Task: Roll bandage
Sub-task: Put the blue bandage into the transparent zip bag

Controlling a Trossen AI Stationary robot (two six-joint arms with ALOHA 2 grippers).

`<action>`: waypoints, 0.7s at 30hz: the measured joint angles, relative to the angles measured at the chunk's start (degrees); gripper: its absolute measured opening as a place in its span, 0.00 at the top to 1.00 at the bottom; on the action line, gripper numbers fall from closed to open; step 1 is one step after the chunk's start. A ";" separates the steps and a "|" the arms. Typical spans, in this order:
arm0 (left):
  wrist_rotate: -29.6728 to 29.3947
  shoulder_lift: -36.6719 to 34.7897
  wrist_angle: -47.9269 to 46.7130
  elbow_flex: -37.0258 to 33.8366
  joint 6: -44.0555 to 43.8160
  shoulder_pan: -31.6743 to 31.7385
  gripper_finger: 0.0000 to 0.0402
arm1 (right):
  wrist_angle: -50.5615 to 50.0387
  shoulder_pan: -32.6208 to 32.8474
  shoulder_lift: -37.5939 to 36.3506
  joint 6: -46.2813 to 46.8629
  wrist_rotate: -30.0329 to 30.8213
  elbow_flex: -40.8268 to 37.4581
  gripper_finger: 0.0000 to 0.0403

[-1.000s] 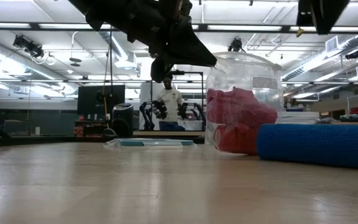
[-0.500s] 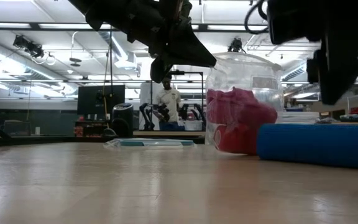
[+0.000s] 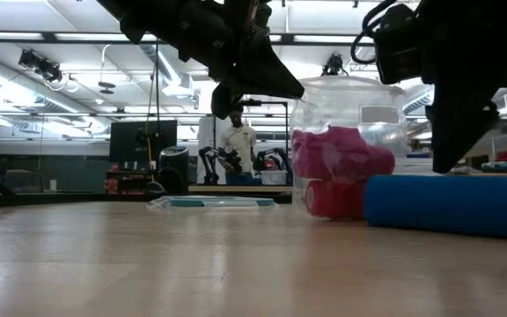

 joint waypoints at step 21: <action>0.00 -0.02 -0.17 0.00 -1.46 0.00 1.00 | 3.36 9.41 0.28 5.49 12.83 -2.82 0.41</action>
